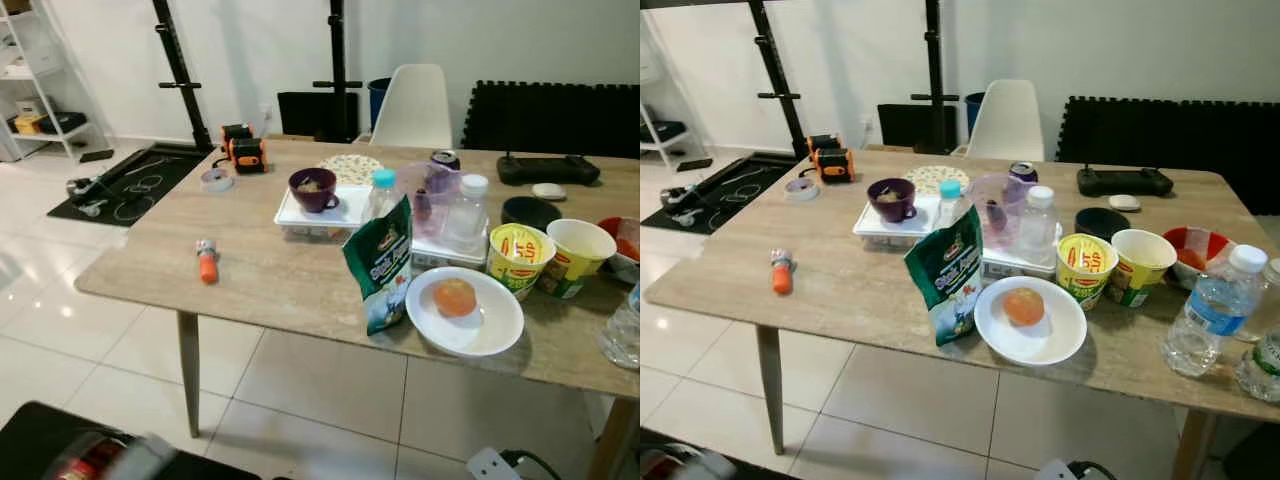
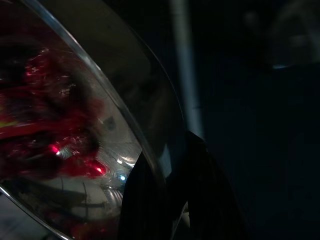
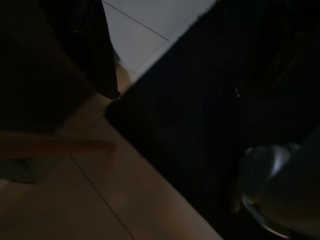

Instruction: Restocking fridge

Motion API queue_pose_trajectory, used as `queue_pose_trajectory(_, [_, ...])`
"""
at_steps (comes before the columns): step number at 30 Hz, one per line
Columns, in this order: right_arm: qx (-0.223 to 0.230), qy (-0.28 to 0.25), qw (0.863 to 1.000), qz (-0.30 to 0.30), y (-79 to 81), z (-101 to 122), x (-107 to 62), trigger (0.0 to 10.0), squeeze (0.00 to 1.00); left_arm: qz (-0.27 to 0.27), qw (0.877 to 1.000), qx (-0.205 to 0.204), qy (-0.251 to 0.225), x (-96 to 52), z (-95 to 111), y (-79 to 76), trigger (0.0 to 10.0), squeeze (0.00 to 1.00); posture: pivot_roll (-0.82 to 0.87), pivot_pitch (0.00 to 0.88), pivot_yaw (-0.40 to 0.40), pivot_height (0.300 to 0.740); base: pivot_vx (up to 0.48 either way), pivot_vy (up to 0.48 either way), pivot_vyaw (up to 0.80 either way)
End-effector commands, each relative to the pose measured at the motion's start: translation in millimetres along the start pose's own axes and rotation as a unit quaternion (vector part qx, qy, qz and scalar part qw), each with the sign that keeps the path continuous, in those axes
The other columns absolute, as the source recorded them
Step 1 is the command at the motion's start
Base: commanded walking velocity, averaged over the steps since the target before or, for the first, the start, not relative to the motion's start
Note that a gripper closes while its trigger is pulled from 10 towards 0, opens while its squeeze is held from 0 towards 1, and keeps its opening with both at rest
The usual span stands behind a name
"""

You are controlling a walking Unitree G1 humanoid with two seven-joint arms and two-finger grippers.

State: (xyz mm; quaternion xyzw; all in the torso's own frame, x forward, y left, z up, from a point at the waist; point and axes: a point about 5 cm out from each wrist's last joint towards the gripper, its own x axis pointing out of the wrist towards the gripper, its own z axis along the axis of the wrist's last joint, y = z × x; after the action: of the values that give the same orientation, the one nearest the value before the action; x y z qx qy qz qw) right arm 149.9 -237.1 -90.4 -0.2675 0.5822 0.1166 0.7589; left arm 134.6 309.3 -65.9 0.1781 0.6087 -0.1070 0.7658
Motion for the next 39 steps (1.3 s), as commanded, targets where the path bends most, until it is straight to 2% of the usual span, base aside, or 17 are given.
queue_pose_trajectory(1, [-0.001,-0.002,1.000,-0.001,-2.2,1.6,-0.3,10.0,0.00,0.066,0.996,-0.046,-0.034,-0.8,9.8,7.9,10.0,0.00,-0.06,0.000,0.026,0.740,0.000,0.000,0.00])
queue_pose_trajectory(2, [-0.001,-0.002,1.000,-0.001,-2.1,1.7,-0.3,10.0,0.00,0.086,0.992,-0.072,-0.051,2.7,13.8,1.3,10.0,0.00,-0.06,0.000,0.026,0.740,0.000,0.000,0.00])
queue_pose_trajectory(3, [-0.001,-0.002,1.000,-0.001,-2.1,1.7,-0.3,10.0,0.00,0.086,0.992,-0.072,-0.051,2.7,13.8,1.3,10.0,0.00,-0.06,0.000,0.026,0.740,0.000,0.000,0.00])
queue_pose_trajectory(5, [-0.002,-0.003,1.000,0.000,-1.7,2.2,-0.2,10.0,0.00,0.109,0.989,-0.074,-0.067,9.9,21.8,-15.9,10.0,0.00,-0.07,0.000,0.029,0.740,0.000,0.000,0.00])
queue_pose_trajectory(7, [-0.001,-0.003,1.000,0.000,-1.4,2.4,-0.2,10.0,0.00,0.114,0.989,-0.071,-0.069,13.6,25.0,-26.6,10.0,0.00,-0.07,0.000,0.029,0.740,0.000,0.000,0.00])
queue_pose_trajectory(10, [-0.001,-0.003,1.000,0.000,-1.2,2.5,-0.2,10.0,0.00,0.117,0.988,-0.074,-0.069,15.1,25.5,-31.1,10.0,0.00,-0.07,0.000,0.030,0.740,0.000,0.000,0.00])
queue_pose_trajectory(12, [-0.001,-0.003,1.000,0.000,-0.9,2.7,-0.1,10.0,0.00,0.125,0.986,-0.082,-0.069,17.7,27.2,-39.6,10.0,0.00,-0.07,0.000,0.033,0.740,0.000,0.000,0.00])
queue_pose_trajectory(18, [-0.001,-0.003,1.000,0.001,-0.2,2.9,0.0,10.0,0.00,0.130,0.986,-0.076,-0.071,20.6,30.0,-51.1,10.0,0.00,-0.07,0.000,0.034,0.740,0.000,0.000,0.00])
queue_pose_trajectory(21, [-0.002,-0.003,1.000,0.001,0.1,3.0,0.0,10.0,0.00,0.126,0.988,-0.051,-0.069,22.3,30.0,-58.0,10.0,0.00,-0.08,0.000,0.033,0.740,0.000,0.000,0.00])
queue_pose_trajectory(30, [-0.004,-0.002,1.000,0.000,0.2,3.0,0.0,10.0,0.00,0.131,0.988,-0.049,-0.066,23.3,29.4,-62.3,10.0,0.00,-0.08,0.000,0.026,0.740,0.000,0.000,0.00])
queue_pose_trajectory(39, [-0.008,-0.001,1.000,-0.005,1.4,3.0,0.2,10.0,0.00,0.150,0.986,-0.051,-0.061,21.8,26.8,-55.9,10.0,0.00,-0.09,0.000,0.026,0.740,0.000,0.000,0.00])
